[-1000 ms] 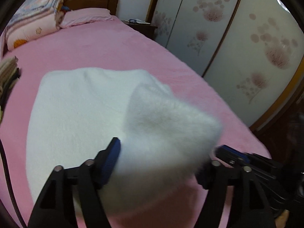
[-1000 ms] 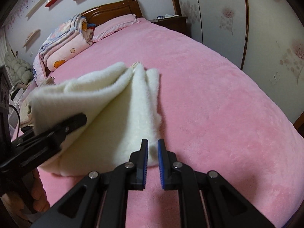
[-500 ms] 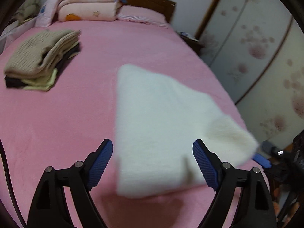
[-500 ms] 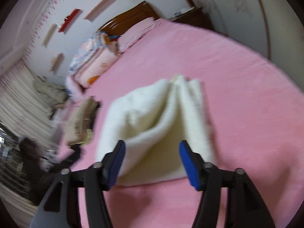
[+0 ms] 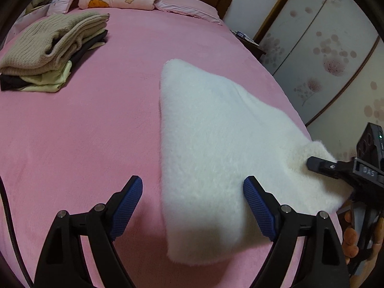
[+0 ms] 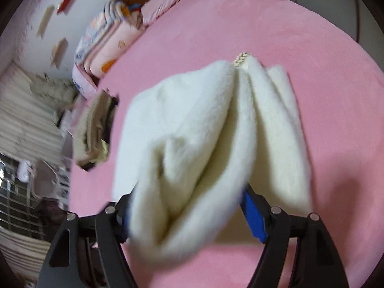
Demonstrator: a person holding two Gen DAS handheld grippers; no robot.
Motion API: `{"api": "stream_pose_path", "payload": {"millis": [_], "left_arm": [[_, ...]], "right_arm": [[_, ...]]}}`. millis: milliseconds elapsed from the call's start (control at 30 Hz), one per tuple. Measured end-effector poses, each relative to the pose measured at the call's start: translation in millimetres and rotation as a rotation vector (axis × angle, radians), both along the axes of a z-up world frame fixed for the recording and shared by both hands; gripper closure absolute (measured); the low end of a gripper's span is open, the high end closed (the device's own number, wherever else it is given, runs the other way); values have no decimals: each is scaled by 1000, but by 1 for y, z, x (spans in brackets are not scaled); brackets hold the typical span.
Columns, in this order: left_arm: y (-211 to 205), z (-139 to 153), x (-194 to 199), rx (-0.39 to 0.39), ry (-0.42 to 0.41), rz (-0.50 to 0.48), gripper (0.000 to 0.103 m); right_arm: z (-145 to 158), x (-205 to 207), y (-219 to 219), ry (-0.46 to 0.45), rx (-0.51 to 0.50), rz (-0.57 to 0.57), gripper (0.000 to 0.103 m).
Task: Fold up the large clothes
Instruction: 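Fold the lifted edge over the bundle with the left gripper and release, then move both open grippers to the edge of the folded cardigan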
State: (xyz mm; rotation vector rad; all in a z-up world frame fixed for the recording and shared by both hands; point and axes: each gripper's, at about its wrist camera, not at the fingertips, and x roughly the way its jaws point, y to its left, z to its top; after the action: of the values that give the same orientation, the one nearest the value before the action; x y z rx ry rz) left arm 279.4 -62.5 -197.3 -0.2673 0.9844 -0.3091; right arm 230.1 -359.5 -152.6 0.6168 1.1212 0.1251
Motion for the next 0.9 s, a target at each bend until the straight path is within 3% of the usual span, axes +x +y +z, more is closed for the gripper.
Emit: {"api": "stream_pose_path", "payload": {"millis": [33,100,133,267,333,433,533,600,700,767,800,833,900], "left_arm": [[-3,0,5,5,-2,-13,18],[-10,3,8,28,-11,-29,18],[-14,5,9,44,-23,-38,18],[-33,15,8,96,-75,-75,18],[-43,20,6,106,-98,-97,18],[-59,20,3,113,-114,-135,18],[-76,11,-2,124,-100,-178,18],[-89,5,-9,186,-128,-173,16],[-98,0,-14,255,-163,-167,15],[-96,1,-12,242,-153,-160,15],[-94,2,-10,230,-141,-161,15],[-92,3,-9,221,-131,-166,14],[-90,6,-9,223,-121,-170,15]], "right_arm": [[-2,6,4,1,-31,27,32],[0,14,14,-24,-132,102,58],[2,14,16,-29,-170,124,65],[29,2,36,-151,-388,203,75],[44,-11,35,-223,-463,197,76],[42,-31,15,-248,-471,134,76],[12,-44,-13,-208,-441,90,76],[-13,-51,-24,-197,-414,81,75],[-26,-54,-31,-206,-373,56,69],[-19,-55,-42,-190,-303,25,62],[-15,-54,-42,-179,-304,11,58],[-11,-56,-45,-177,-313,2,45],[0,-66,-51,-195,-343,-11,40]]}}
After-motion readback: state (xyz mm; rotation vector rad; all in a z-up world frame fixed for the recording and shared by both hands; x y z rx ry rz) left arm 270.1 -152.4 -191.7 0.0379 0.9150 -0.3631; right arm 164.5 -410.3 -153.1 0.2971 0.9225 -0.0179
